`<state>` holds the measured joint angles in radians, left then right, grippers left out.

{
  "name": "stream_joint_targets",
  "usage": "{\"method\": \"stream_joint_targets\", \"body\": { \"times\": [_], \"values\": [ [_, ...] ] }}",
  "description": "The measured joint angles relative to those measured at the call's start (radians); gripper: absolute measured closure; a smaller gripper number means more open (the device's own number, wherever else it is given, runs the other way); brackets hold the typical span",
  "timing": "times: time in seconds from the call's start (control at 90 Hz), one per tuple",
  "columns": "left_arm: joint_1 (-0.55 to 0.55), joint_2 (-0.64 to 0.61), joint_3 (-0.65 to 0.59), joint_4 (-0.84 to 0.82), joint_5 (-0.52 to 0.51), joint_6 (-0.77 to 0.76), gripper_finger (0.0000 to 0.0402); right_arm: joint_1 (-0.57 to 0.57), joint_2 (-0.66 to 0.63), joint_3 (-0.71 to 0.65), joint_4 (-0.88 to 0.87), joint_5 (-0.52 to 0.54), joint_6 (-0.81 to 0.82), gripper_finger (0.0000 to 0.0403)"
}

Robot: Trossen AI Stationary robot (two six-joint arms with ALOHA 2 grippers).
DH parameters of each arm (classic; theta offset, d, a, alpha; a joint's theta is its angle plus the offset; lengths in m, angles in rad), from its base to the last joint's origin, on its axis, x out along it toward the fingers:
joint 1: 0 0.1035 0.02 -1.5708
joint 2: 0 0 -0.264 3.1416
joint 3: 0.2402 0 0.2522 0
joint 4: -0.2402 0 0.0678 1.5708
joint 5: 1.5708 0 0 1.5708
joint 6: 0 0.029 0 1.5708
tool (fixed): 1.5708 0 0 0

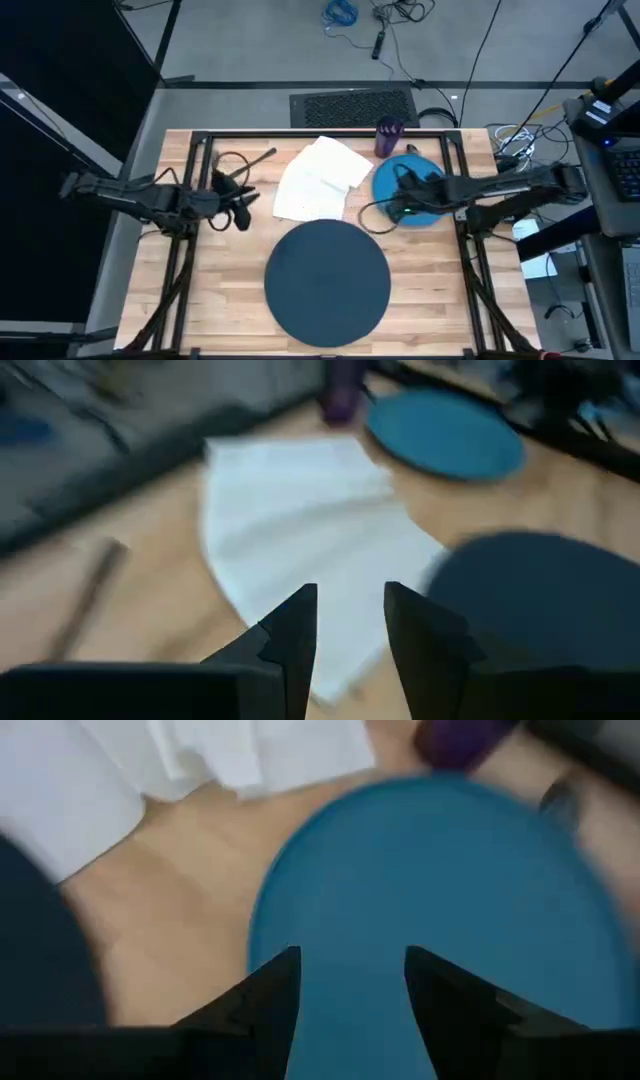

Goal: Set table place
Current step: Put the blue plate to bottom on the blue table mat

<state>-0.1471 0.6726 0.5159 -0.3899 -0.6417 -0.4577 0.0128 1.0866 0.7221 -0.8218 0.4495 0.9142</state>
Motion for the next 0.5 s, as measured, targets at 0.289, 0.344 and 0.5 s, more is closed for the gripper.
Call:
{"method": "stream_joint_targets", "body": {
  "times": [0.289, 0.344, 0.5],
  "values": [
    [0.004, 0.006, 0.000, 0.068, -0.078, 0.106, 0.0297, 0.046, -0.064, -0.109, 0.266, -0.220, -0.088, 0.0234],
    [0.004, 0.012, 0.000, 0.068, -0.080, 0.109, 0.0297, 0.046, -0.060, -0.108, 0.274, -0.220, -0.109, 0.0234],
    [0.004, 0.019, 0.000, 0.068, -0.086, 0.155, 0.0297, 0.040, -0.054, -0.108, 0.219, -0.219, -0.085, 0.0234]
  ]
}}
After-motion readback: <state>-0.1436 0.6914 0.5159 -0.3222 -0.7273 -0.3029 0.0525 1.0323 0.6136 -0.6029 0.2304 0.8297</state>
